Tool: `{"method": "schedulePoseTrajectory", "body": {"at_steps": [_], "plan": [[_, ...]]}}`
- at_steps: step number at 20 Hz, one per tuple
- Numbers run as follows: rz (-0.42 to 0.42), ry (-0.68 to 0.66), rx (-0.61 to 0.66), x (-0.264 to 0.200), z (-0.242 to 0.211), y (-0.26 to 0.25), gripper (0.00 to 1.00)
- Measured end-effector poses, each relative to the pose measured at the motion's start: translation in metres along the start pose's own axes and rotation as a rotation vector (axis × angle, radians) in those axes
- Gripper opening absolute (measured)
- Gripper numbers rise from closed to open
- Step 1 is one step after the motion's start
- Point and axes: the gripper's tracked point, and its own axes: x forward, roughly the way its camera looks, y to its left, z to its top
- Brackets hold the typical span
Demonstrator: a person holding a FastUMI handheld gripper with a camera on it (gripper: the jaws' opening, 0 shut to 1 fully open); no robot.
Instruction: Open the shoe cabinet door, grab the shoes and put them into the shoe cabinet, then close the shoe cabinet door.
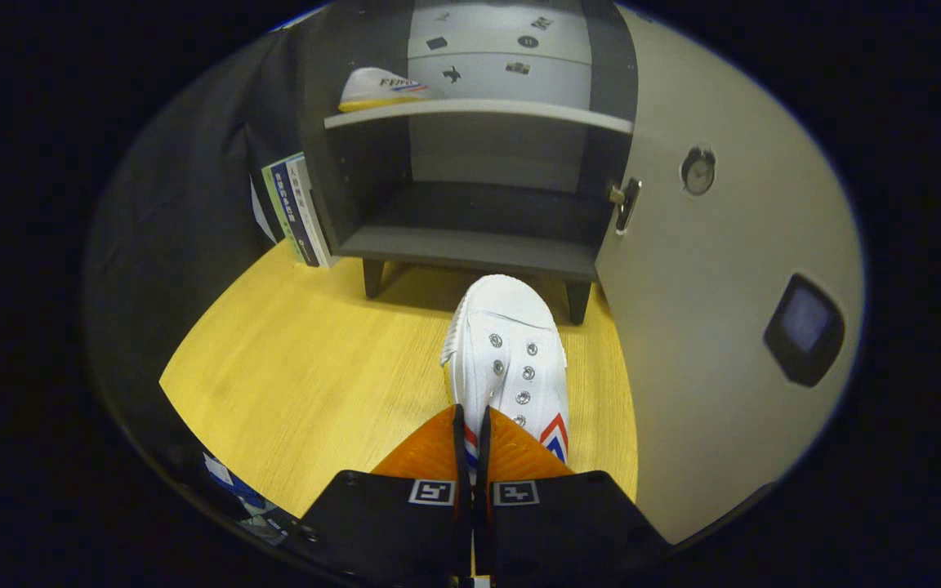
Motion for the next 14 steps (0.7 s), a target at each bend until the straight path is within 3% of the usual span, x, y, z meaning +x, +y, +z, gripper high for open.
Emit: {"method": "schedulePoseTrajectory", "body": {"at_steps": [10, 14], "plan": [[-0.004, -0.267, -0.004, -0.169, 0.134, 0.002, 0.03], [-0.054, -0.336, 0.015, -0.202, 0.169, -0.013, 0.03]]}}
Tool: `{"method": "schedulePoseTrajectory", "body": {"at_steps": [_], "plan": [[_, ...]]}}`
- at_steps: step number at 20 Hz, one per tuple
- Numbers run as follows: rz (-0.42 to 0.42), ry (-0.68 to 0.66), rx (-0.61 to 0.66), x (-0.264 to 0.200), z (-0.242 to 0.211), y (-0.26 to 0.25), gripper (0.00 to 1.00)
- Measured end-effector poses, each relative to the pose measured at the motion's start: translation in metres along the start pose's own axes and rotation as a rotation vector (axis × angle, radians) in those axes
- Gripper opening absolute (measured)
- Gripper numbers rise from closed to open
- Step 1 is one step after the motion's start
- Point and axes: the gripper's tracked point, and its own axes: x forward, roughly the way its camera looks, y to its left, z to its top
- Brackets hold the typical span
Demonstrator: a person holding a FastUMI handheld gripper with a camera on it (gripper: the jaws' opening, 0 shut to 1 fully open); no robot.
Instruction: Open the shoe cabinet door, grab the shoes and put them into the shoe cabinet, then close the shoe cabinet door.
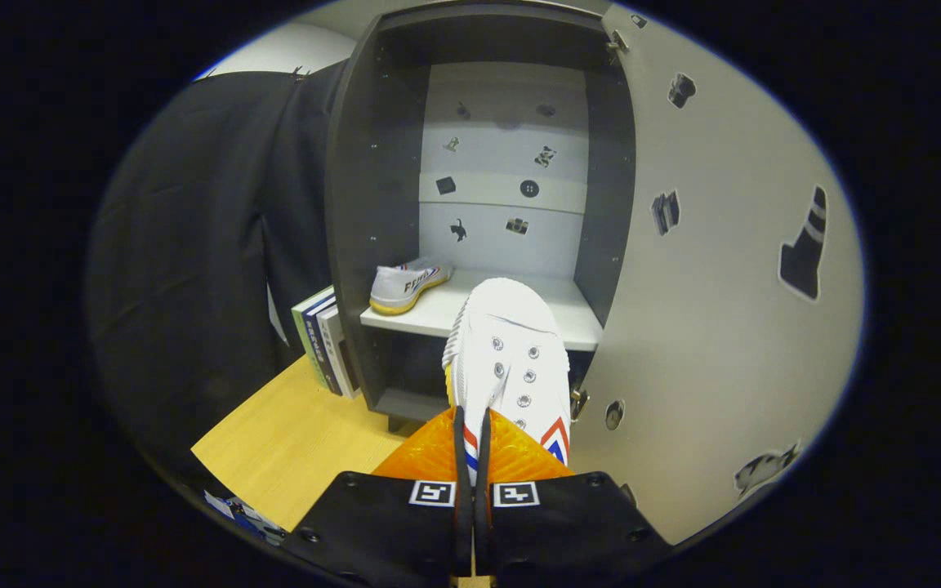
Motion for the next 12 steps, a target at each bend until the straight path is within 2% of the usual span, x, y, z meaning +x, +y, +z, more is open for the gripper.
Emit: {"method": "schedulePoseTrajectory", "body": {"at_steps": [4, 12], "plan": [[-0.041, -0.056, 0.052, -0.032, 0.044, -0.006, 0.03], [-0.147, -0.111, 0.125, -0.057, 0.076, -0.012, 0.03]]}}
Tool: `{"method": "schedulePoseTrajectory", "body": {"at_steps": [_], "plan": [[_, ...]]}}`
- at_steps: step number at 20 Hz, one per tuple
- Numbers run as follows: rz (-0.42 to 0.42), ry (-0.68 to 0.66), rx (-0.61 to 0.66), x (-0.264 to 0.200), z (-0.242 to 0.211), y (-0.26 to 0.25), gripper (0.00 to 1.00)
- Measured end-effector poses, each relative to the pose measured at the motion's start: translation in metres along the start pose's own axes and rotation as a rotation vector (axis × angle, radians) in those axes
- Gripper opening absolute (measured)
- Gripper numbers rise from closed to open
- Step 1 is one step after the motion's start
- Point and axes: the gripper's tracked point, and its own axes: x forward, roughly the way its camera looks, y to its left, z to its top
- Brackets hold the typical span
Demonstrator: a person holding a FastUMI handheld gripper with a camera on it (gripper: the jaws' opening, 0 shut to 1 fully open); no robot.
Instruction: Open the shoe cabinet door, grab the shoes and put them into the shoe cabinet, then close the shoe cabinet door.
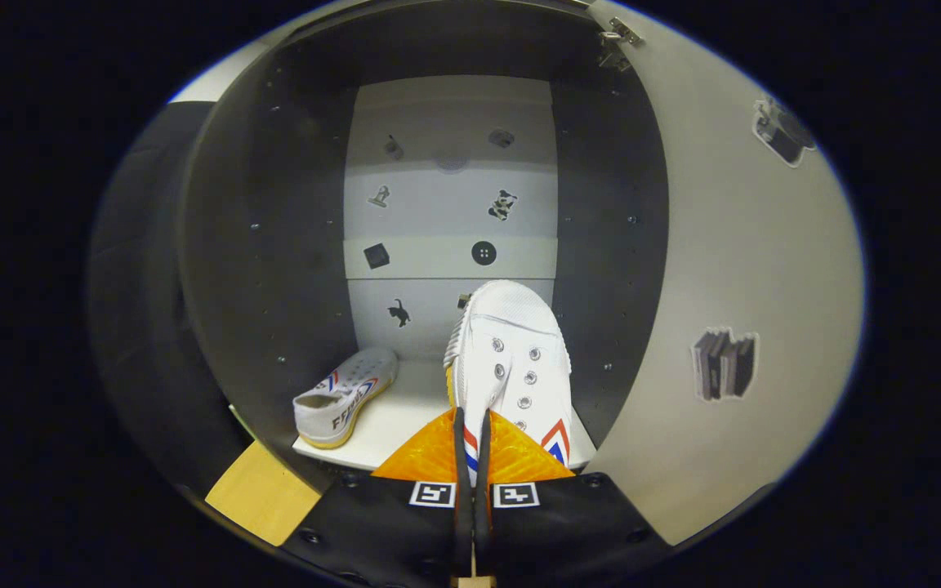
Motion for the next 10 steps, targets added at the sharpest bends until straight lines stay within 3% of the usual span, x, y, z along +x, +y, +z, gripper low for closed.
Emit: {"method": "schedulePoseTrajectory", "body": {"at_steps": [4, 10], "plan": [[-0.025, 0.013, 0.056, -0.0068, 0.0112, 0.0007, 0.03], [-0.007, 0.090, 0.011, -0.0076, 0.0015, -0.0010, 0.03]]}}
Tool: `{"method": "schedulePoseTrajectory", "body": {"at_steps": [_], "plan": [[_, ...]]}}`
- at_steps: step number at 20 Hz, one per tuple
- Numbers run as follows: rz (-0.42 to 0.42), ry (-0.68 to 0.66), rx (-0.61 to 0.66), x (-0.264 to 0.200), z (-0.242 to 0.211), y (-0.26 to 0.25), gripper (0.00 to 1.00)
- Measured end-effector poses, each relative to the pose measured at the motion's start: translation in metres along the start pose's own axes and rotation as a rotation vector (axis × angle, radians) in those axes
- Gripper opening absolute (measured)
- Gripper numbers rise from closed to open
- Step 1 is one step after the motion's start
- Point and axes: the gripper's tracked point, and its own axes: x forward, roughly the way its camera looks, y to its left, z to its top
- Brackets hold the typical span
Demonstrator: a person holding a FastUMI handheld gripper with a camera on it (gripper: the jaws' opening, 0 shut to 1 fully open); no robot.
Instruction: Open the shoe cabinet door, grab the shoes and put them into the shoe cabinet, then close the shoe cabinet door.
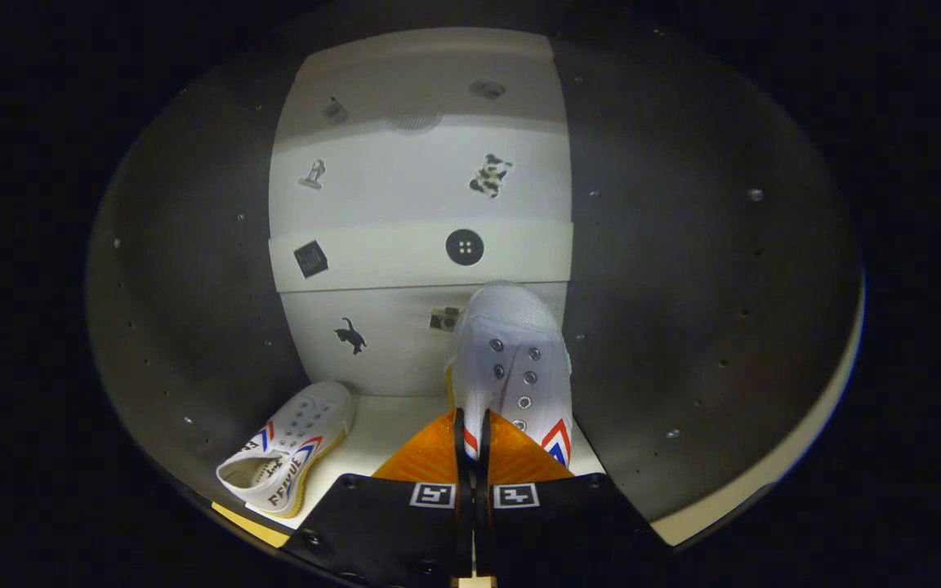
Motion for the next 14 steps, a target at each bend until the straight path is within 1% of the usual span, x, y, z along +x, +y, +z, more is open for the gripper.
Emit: {"method": "schedulePoseTrajectory", "body": {"at_steps": [2, 4, 7, 9, 10, 11, 13, 14], "plan": [[0.015, 0.019, 0.016, -0.006, 0.008, 0.001, 0.03], [0.008, 0.038, 0.014, 0.006, -0.003, -0.003, 0.03], [0.017, 0.076, 0.039, 0.007, -0.010, -0.005, 0.03], [0.017, 0.112, 0.053, 0.007, -0.018, -0.009, 0.06], [0.039, 0.115, 0.055, 0.002, -0.019, -0.007, 0.07], [0.042, 0.103, 0.052, 0.002, -0.015, -0.005, 0.14], [0.003, 0.063, 0.013, -0.003, -0.008, -0.006, 0.29], [0.007, 0.042, 0.002, -0.015, -0.004, -0.002, 0.43]]}}
